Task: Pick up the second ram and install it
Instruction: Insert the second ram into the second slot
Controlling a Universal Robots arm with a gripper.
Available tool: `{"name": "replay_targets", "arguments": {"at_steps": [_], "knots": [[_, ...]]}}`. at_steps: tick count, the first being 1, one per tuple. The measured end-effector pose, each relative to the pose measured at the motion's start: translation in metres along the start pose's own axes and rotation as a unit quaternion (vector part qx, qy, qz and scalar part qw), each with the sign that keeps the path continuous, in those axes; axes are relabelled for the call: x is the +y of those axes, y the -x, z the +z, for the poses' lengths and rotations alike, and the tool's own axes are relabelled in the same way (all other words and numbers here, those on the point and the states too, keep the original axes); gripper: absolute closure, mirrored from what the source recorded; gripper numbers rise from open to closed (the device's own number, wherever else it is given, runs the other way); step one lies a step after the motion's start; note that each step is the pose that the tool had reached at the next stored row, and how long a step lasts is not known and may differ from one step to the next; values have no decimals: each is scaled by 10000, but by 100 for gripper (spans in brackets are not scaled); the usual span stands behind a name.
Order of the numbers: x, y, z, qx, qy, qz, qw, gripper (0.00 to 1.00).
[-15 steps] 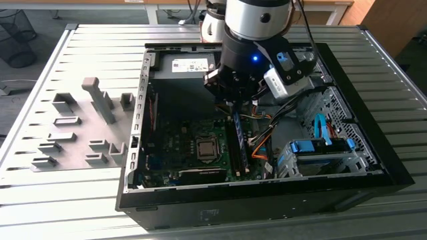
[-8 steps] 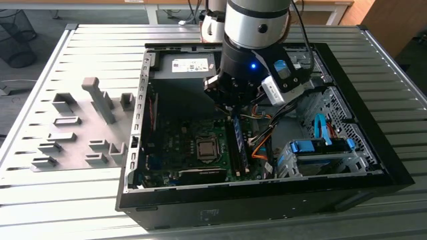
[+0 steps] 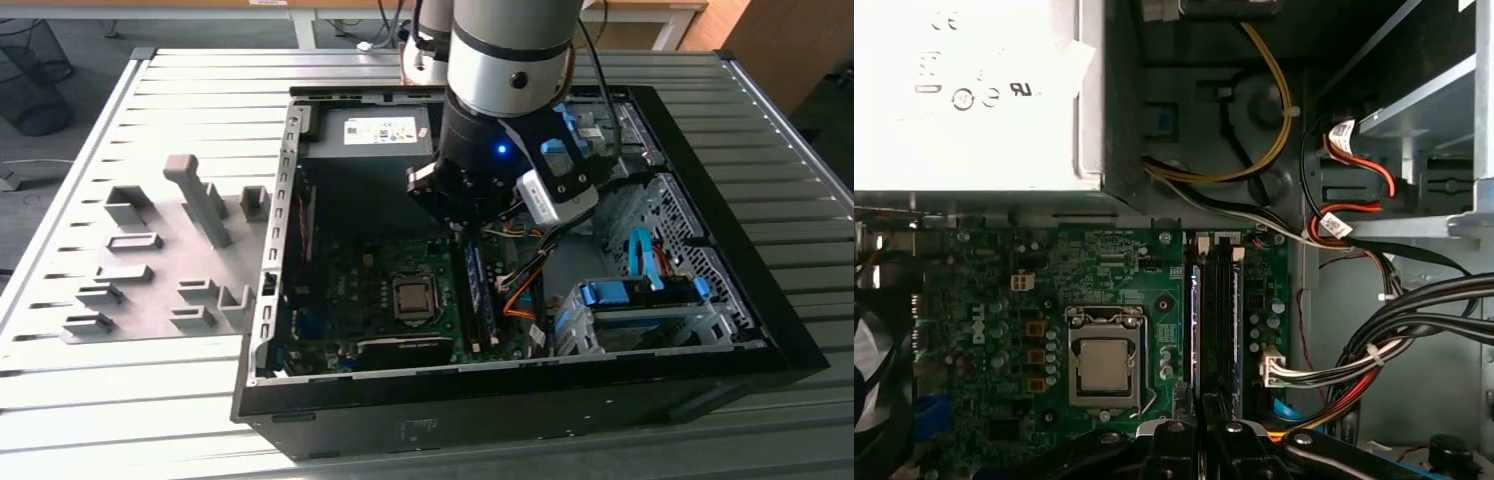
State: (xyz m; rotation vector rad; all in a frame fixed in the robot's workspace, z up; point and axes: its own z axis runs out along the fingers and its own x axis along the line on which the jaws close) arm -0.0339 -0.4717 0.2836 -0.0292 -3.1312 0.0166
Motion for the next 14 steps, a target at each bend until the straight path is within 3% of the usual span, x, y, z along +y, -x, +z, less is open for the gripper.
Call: {"name": "replay_targets", "arguments": {"at_steps": [14], "knots": [[-16, 2, 54, 2, 0, 27, 10000, 86]]}}
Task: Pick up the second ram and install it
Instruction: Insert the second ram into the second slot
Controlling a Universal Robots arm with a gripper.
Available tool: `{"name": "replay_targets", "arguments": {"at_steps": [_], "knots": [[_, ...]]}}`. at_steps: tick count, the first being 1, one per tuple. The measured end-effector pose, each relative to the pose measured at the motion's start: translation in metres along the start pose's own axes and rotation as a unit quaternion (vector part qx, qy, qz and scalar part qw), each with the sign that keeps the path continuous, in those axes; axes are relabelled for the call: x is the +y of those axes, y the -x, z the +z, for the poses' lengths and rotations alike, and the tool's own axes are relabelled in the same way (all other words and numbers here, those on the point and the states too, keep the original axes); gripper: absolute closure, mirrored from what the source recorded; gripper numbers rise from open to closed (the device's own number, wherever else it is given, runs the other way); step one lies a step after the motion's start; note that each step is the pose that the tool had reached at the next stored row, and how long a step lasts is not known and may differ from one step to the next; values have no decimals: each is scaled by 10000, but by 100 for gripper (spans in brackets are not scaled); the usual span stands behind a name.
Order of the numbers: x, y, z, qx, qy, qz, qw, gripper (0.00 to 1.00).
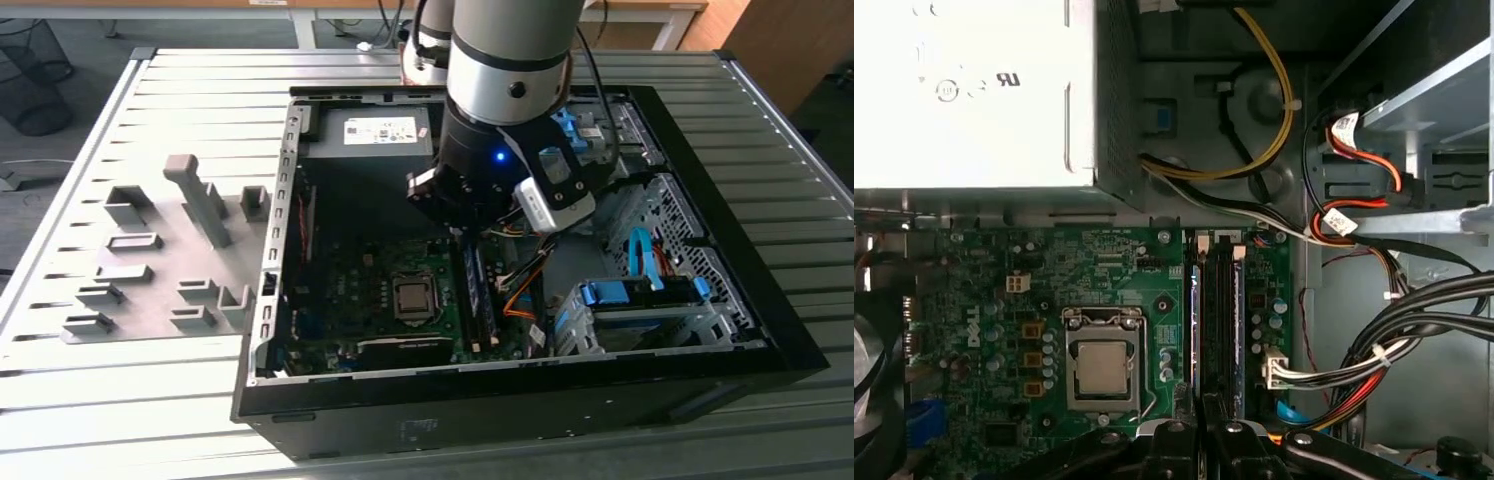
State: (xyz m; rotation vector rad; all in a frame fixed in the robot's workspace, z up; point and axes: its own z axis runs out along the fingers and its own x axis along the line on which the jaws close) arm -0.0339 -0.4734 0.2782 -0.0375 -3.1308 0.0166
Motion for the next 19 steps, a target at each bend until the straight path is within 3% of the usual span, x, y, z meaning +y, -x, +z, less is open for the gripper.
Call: {"name": "replay_targets", "arguments": {"at_steps": [19], "knots": [[-24, 40, 322, 2, 21, 50, 10000, 86]]}}
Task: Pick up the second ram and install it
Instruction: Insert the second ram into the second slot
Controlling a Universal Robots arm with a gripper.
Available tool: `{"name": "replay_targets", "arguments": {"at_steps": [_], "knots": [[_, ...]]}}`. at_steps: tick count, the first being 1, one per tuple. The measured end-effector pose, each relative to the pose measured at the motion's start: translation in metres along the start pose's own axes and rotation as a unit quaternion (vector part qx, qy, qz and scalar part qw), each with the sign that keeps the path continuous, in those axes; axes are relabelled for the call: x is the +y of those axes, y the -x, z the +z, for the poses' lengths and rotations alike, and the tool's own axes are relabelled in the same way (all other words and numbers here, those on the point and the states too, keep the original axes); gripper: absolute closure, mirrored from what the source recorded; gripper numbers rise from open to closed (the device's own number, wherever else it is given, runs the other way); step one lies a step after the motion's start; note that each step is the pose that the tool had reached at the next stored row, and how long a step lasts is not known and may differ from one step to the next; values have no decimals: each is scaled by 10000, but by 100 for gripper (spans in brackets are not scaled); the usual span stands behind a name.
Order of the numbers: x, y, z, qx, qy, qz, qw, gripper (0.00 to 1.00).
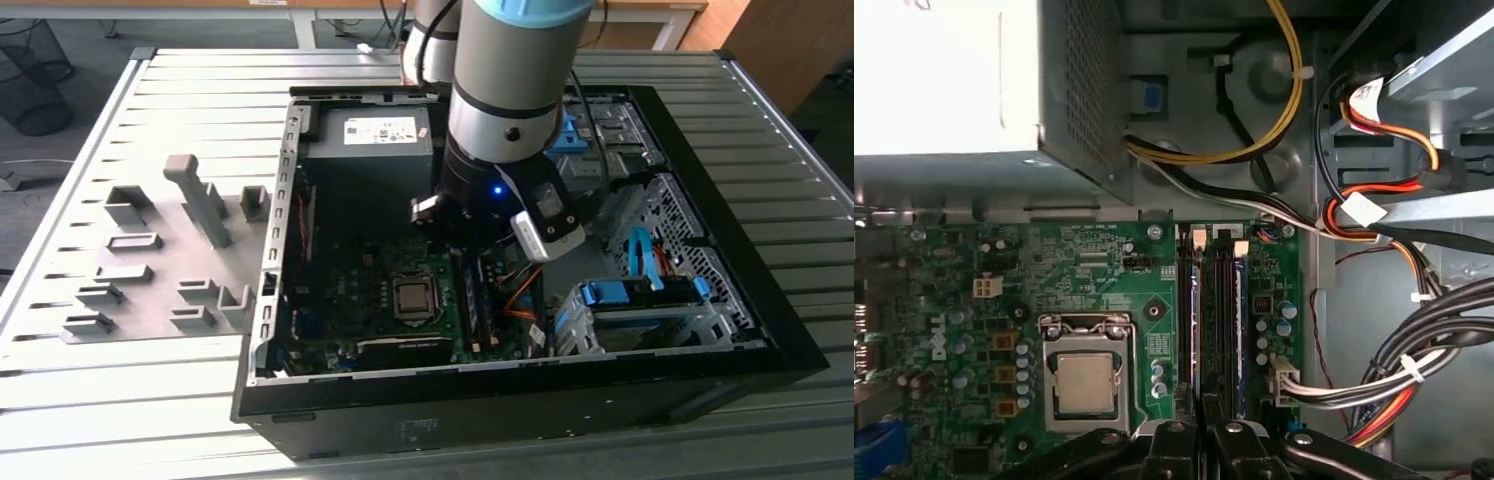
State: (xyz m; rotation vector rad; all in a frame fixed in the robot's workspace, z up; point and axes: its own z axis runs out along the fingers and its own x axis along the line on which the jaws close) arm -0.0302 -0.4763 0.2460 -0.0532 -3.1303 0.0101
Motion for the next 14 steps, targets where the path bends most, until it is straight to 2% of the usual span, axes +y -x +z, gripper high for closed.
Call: {"name": "replay_targets", "arguments": {"at_steps": [7, 9, 10, 14], "knots": [[0, 7, 15, -1, 4, 1, 10000, 86], [0, 15, 42, 4, 8, 0, 10000, 86], [0, 19, 98, 15, 10, -21, 10000, 86], [0, 21, 122, 18, 8, -43, 10000, 86]]}}
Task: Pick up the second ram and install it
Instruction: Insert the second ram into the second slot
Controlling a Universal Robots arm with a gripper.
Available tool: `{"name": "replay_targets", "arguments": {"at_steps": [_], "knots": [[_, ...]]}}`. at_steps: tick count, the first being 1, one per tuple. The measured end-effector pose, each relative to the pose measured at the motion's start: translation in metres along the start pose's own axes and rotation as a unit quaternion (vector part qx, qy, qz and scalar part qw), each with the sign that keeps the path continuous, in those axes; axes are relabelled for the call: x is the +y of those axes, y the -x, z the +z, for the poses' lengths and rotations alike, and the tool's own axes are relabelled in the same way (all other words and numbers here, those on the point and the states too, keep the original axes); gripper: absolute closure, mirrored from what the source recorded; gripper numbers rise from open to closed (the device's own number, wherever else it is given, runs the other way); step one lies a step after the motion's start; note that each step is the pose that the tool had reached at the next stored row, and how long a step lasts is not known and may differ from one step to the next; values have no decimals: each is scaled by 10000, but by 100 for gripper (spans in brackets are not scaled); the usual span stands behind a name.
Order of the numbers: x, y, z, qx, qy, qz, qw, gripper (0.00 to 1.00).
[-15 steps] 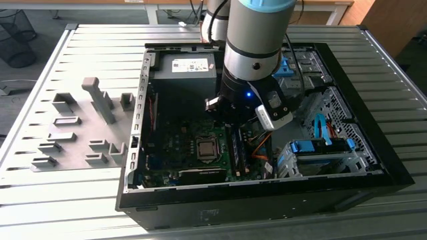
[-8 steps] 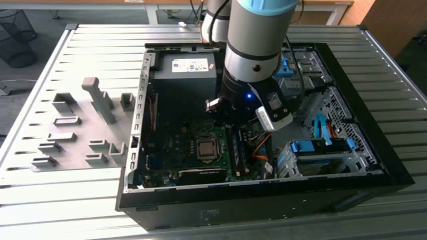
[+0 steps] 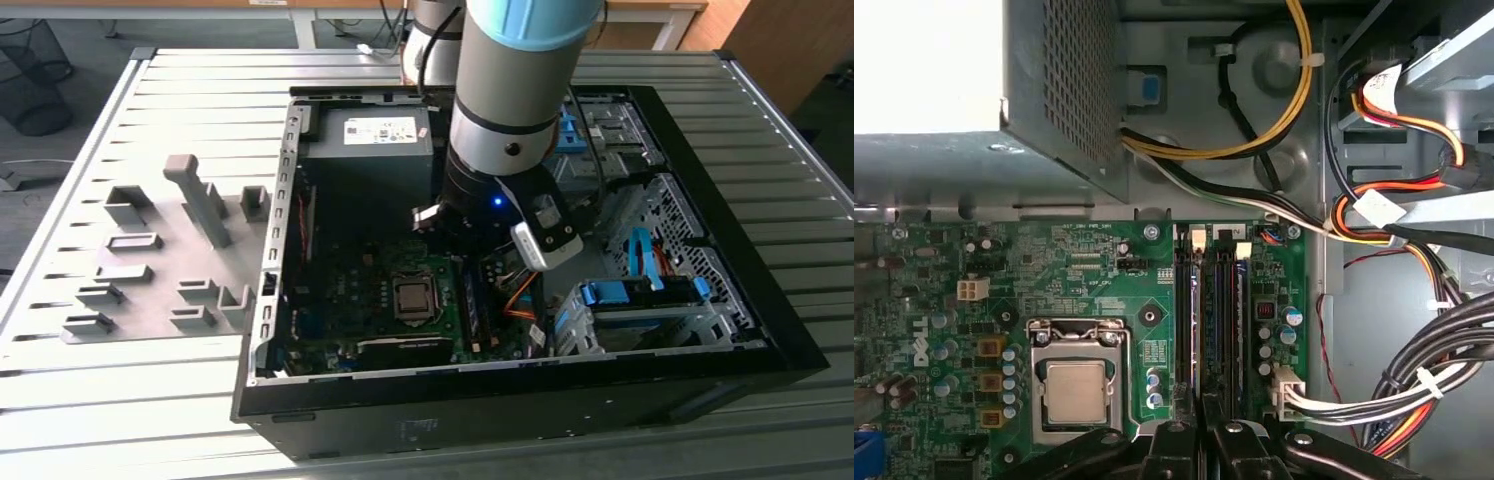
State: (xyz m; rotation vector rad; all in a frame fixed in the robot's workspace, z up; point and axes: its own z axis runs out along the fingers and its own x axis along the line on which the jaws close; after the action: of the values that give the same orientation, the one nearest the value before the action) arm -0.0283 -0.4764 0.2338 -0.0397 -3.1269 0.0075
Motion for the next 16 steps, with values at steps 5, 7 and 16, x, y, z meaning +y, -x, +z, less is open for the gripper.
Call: {"name": "replay_targets", "arguments": {"at_steps": [5, 7, 16], "knots": [[0, 0, 6, 0, 7, -4, 10000, 86], [1, 1, 23, -1, 27, -35, 10000, 86], [1, 22, 111, 0, 29, -50, 10000, 86]]}}
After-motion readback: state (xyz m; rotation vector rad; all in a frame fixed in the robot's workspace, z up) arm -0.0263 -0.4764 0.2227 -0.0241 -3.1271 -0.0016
